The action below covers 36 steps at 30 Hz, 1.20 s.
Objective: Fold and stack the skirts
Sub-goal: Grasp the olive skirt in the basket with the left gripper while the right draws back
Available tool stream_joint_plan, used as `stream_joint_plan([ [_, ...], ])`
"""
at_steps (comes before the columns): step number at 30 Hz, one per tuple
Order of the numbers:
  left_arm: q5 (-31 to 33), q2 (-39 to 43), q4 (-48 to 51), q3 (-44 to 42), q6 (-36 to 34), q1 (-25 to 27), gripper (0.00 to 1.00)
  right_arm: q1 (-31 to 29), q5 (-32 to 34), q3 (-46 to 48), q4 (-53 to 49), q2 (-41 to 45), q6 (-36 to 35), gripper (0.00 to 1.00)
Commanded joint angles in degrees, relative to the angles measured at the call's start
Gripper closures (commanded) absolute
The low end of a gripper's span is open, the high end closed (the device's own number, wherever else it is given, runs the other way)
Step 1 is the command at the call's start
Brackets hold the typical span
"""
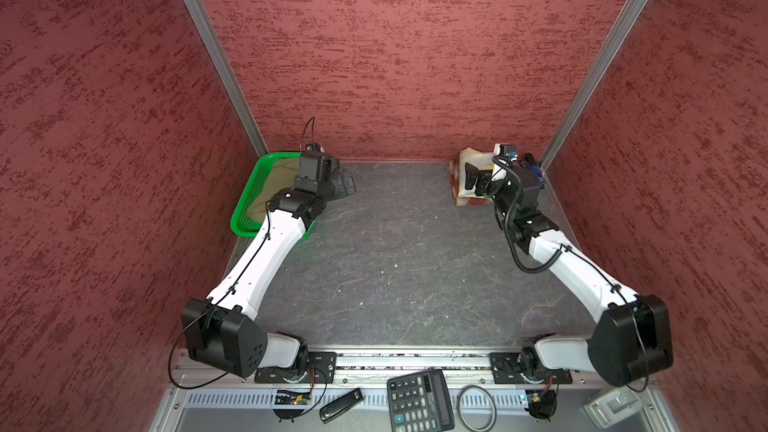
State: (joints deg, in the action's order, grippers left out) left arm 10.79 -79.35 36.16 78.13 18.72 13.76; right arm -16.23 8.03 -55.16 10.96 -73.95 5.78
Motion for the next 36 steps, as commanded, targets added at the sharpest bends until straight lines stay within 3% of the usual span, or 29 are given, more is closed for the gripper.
stream_joint_plan([
  [1, 0.95, -0.44, 4.75, 2.14, -0.59, -3.2, 0.0, -2.21, 6.42, 6.11, 0.22, 6.76, 2.83, 0.01],
  [5, 0.46, -5.9, 12.12, 7.43, 2.05, -7.12, 0.0, -4.85, 6.92, 10.89, -3.85, 9.58, 5.36, 0.03],
  [10, 2.72, -13.91, 18.07, 13.44, 3.49, -10.66, 0.0, -9.2, 4.13, 16.07, -1.33, 10.04, 8.34, 0.06],
  [17, 3.32, -22.01, 23.99, 17.2, 7.67, -16.26, 0.03, -13.55, -0.75, 15.28, -0.37, 5.72, 6.03, 0.07],
  [20, 2.75, -21.33, 22.1, 13.85, 9.31, -18.81, 0.04, -13.82, -2.26, 15.41, 0.47, 5.49, 5.99, 0.07],
  [30, -7.76, -22.57, 10.88, 7.24, 16.26, -28.69, 0.11, -13.86, -4.05, 16.14, 1.46, 4.0, 6.09, 0.07],
  [32, -8.33, -24.83, 7.31, 7.59, 16.07, -29.57, 0.21, -13.92, -3.73, 15.94, 1.11, 4.15, 5.84, 0.07],
  [33, -9.44, -25.56, 4.94, 7.59, 15.76, -29.95, 0.35, -13.91, -3.65, 15.66, 0.79, 4.29, 5.71, 0.07],
  [35, -11.24, -27.3, 2.04, 9.25, 16.22, -30.95, 0.95, -13.92, -3.25, 15.18, -0.05, 4.81, 5.64, 0.07],
  [36, -12.36, -27.6, 1.08, 10.19, 16.22, -31.16, 1.0, -13.87, -3.04, 15.01, -0.3, 5.17, 5.65, 0.07],
])
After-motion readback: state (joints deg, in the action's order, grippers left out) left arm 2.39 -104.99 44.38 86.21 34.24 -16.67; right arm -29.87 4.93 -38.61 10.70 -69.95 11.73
